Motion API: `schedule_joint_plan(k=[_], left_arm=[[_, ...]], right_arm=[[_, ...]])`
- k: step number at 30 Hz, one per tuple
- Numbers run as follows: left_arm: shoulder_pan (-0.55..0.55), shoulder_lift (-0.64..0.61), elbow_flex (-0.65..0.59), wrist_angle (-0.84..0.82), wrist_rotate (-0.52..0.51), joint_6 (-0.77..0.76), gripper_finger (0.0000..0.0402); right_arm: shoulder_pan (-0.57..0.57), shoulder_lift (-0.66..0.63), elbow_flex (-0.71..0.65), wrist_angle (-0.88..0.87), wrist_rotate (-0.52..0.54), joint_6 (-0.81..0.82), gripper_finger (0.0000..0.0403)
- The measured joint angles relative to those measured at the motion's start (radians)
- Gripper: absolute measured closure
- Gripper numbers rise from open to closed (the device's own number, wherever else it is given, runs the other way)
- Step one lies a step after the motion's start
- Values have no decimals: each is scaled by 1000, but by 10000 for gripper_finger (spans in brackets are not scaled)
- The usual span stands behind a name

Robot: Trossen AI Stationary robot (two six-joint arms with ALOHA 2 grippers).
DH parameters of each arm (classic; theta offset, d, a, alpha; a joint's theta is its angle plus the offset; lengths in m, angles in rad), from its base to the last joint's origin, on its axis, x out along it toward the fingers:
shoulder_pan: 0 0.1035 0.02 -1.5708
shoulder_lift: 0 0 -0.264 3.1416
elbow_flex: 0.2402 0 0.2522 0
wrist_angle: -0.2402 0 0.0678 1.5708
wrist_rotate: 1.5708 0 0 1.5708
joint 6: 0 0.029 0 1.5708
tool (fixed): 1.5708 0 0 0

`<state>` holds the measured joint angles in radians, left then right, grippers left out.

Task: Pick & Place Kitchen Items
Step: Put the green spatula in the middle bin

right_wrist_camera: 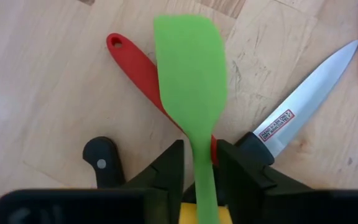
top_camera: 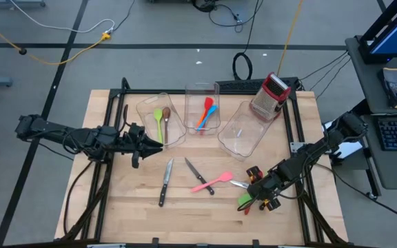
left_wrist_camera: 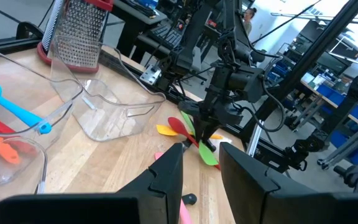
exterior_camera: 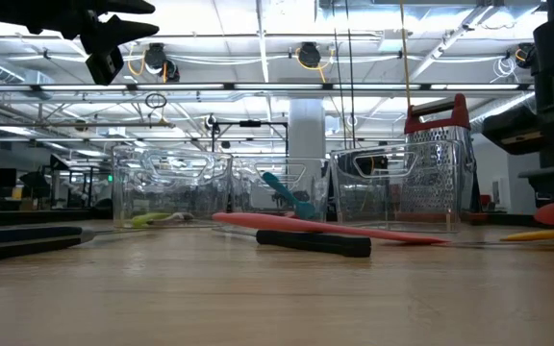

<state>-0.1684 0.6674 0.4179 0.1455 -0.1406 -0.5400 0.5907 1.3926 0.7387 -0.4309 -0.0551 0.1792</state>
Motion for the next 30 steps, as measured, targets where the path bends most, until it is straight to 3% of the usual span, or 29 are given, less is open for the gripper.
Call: schedule_joint_plan(k=[4,8,20,30], left_arm=[[0,0,0,0,0,0,295],[0,0,0,0,0,4,295],[0,0,0,0,0,4,295],[0,0,0,0,0,6,295]], right_arm=[[0,0,0,0,1,0,274],[0,0,0,-1,1,-2,261],[0,0,0,-42,6,-61,314],[0,0,-51,0,6,-100,314]])
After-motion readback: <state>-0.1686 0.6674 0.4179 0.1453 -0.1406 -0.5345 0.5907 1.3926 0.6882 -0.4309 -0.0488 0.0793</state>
